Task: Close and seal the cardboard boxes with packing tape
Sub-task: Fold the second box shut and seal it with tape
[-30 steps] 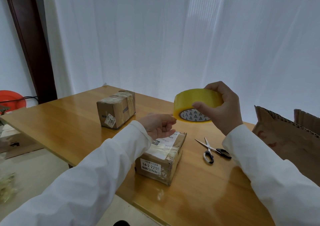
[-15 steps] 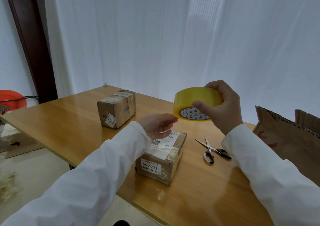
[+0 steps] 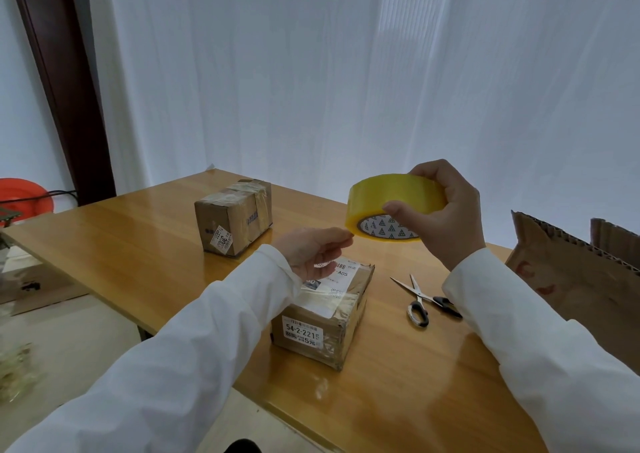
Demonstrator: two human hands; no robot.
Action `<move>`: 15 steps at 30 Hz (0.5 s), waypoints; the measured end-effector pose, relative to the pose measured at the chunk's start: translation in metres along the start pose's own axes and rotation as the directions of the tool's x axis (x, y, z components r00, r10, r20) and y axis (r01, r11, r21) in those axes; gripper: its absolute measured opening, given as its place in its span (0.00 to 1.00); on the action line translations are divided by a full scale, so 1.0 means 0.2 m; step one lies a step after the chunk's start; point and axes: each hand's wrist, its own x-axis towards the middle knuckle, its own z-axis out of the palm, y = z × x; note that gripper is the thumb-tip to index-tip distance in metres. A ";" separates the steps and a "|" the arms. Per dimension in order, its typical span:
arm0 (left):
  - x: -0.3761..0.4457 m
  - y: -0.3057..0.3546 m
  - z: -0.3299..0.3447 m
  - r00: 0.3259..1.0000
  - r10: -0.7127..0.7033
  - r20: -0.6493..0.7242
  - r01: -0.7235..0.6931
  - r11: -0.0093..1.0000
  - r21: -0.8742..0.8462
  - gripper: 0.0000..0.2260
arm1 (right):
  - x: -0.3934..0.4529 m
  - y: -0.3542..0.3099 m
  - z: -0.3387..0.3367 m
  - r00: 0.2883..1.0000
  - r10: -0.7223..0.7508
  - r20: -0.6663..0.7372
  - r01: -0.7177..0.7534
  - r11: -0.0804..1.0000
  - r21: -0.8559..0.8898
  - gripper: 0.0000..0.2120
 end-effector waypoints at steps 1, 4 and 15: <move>0.01 0.00 0.00 0.999 0.029 -0.014 -0.029 0.999 0.042 0.06 | 0.00 0.00 0.00 1.000 0.005 0.005 -0.005 1.000 0.001 0.22; 0.02 0.01 0.00 0.996 0.091 -0.023 -0.084 0.976 0.202 0.06 | -0.01 0.00 0.00 0.999 0.003 0.042 -0.002 1.000 -0.019 0.21; -0.03 -0.01 -0.02 0.990 -0.031 0.137 0.038 0.998 -0.053 0.09 | 0.00 0.01 0.00 0.995 0.007 0.095 -0.008 1.000 0.009 0.18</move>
